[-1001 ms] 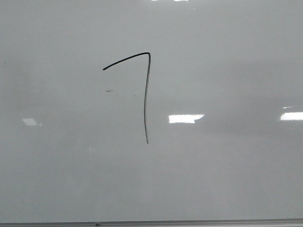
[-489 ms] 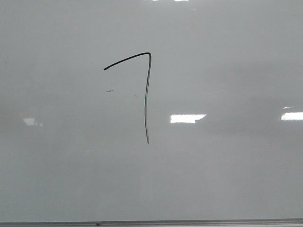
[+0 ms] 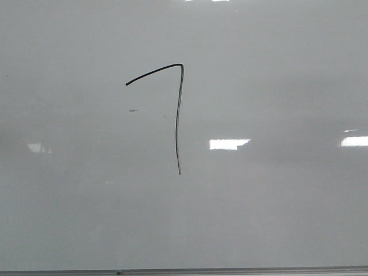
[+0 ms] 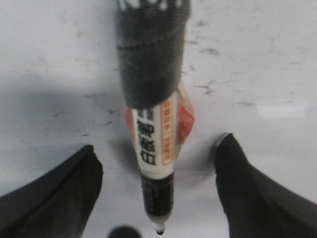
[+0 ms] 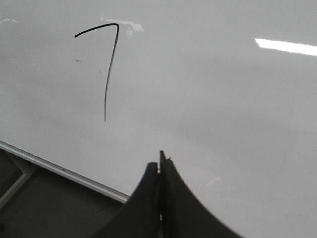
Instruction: Write number 7 on whiteboard
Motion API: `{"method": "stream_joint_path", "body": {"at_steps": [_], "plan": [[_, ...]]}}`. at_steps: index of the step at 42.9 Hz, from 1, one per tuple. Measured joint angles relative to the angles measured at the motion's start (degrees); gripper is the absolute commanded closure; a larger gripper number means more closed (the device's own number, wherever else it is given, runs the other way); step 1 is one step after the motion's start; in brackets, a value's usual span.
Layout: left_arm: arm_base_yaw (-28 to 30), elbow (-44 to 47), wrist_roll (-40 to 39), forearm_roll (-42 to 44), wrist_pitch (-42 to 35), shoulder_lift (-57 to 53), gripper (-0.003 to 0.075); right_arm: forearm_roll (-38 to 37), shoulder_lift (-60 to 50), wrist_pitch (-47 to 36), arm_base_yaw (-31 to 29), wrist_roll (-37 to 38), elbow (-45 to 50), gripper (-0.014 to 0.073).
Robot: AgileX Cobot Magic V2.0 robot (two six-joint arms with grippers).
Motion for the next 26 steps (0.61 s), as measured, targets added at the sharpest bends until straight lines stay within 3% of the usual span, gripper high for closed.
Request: {"method": "stream_joint_path", "body": {"at_steps": [7,13,26], "plan": [[0.0,0.0,0.0,0.0,4.9,-7.6,0.0218,0.0,0.0,0.0,0.0,0.0,0.0,0.0661],[0.0,0.0,0.0,0.0,8.8,-19.0,0.0302,0.0,0.0,0.0,0.0,0.0,0.0,0.0661],[-0.7,10.1,0.0,0.0,11.2,-48.4,0.0646,0.0,0.0,0.0,0.0,0.0,0.0,0.0661]]}}
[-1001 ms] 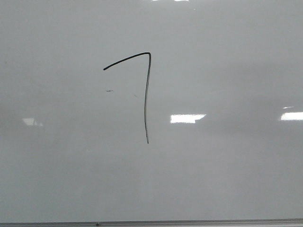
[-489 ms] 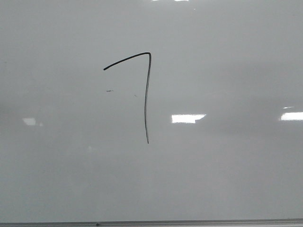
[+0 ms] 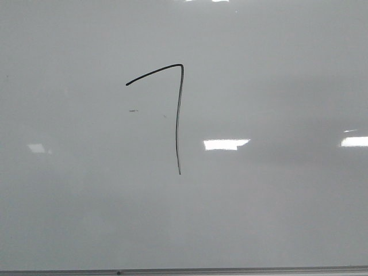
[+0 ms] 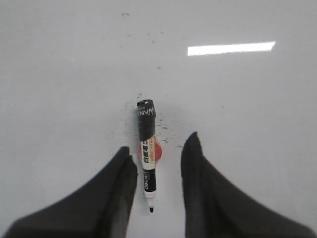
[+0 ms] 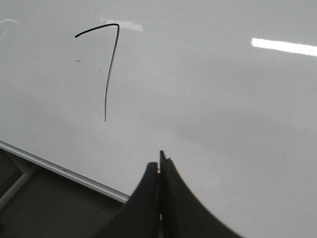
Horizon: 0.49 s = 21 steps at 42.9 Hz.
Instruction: Write number 7 on whiteboard
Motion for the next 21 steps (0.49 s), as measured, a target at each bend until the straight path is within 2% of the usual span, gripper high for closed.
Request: {"method": "stream_joint_path", "body": {"at_steps": [4,13,21], "plan": [[0.0,3.1,0.0,0.0,1.2,-7.8,0.0742,0.0,0.0,0.0,0.0,0.0,0.0,0.0661],[0.0,6.7,0.0,0.0,3.1,-20.6,0.0741,0.0,0.0,0.0,0.0,0.0,0.0,0.0661],[0.0,6.8,0.0,0.0,3.1,-24.7,0.0741,0.0,0.0,0.0,0.0,0.0,0.0,0.0661]]}}
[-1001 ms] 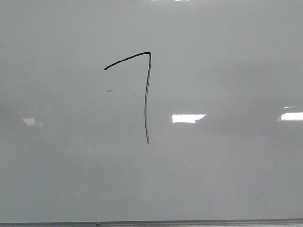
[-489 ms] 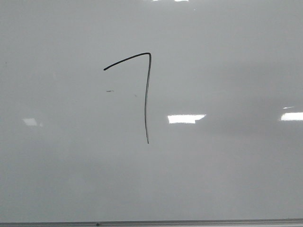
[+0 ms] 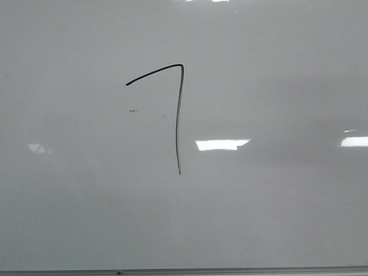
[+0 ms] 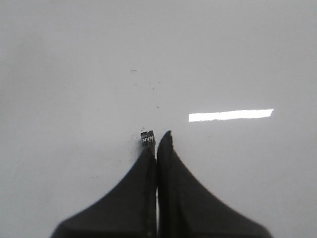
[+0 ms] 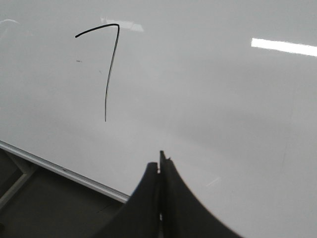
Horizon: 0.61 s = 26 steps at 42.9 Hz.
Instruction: Write number 7 on whiteboard
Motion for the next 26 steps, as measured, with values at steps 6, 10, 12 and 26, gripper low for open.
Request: {"method": "stream_joint_path", "body": {"at_steps": [6,10,12,26], "plan": [[0.0,0.0,0.0,0.0,0.0,-0.1,0.0741,0.0,0.0,0.0,0.0,0.0,0.0,0.0661],[0.0,0.0,0.0,0.0,0.0,-0.1,0.0741,0.0,0.0,0.0,0.0,0.0,0.0,0.0661],[0.0,0.0,0.0,0.0,0.0,-0.1,0.0741,0.0,0.0,0.0,0.0,0.0,0.0,0.0661],[-0.4,1.9,-0.1,0.1,-2.3,-0.5,0.0741,0.0,0.0,0.0,0.0,0.0,0.0,0.0661]]}}
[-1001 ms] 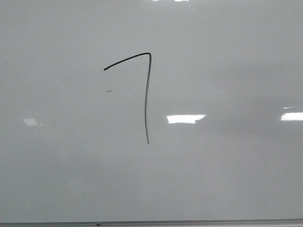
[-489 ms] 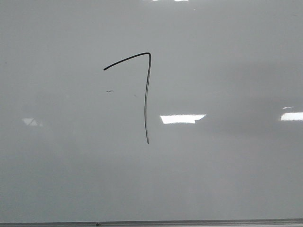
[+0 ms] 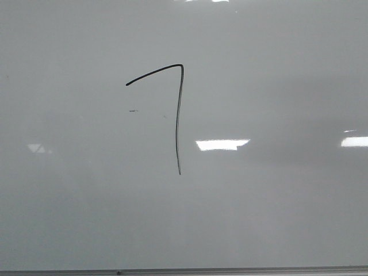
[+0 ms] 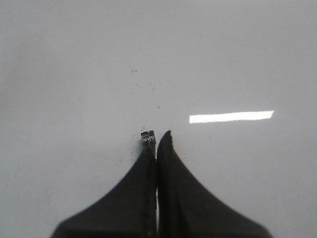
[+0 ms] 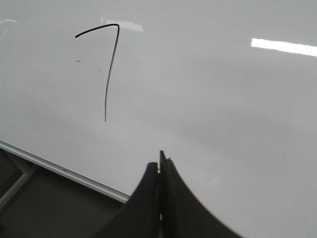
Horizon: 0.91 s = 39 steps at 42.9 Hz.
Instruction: Write number 7 on whiteboard
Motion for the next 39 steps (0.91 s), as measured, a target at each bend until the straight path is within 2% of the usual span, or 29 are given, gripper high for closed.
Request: {"method": "stream_joint_path", "body": {"at_steps": [12,23,39], "plan": [[-8.2,10.5,-5.9,5.9,-8.3,-9.5,0.0741,0.0,0.0,0.0,0.0,0.0,0.0,0.0661],[-7.5,20.9,-7.5,6.2,-10.8,-10.6,0.0741,0.0,0.0,0.0,0.0,0.0,0.0,0.0661],[-5.7,20.8,-7.6,6.2,-11.0,-10.6,0.0741,0.0,0.0,0.0,0.0,0.0,0.0,0.0661]]}}
